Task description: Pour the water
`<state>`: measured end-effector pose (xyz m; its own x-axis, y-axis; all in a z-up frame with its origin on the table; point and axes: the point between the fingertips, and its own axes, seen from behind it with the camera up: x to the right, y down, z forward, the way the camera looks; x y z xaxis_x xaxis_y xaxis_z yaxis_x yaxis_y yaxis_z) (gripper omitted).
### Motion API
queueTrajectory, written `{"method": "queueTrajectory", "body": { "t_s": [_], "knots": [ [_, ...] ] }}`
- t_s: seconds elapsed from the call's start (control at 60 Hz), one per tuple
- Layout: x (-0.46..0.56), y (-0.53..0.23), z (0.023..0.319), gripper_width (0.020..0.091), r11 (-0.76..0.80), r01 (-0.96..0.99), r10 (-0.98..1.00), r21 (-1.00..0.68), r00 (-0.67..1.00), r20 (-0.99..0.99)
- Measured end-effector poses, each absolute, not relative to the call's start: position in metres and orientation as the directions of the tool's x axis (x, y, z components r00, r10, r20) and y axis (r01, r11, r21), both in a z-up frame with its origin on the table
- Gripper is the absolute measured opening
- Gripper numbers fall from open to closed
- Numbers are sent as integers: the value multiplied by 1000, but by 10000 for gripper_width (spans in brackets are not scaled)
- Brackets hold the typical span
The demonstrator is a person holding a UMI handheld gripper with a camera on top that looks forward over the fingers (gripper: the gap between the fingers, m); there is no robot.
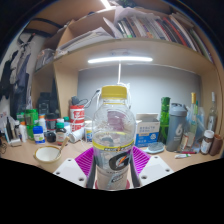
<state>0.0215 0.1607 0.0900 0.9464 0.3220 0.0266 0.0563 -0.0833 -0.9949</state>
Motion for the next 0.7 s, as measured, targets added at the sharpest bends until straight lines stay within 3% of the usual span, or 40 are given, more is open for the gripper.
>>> {"method": "queueTrajectory", "body": {
  "t_s": [0.217,0.317,0.433,0.7],
  "knots": [
    [23,159,92,548,-60,31,324,-998,946,10],
    [22,160,87,606,-86,48,329,-995,944,18],
    [24,147,61,863,-220,106,351,-970,936,22],
    [65,67,86,850,-178,106,340,-978,940,40]
  ]
}}
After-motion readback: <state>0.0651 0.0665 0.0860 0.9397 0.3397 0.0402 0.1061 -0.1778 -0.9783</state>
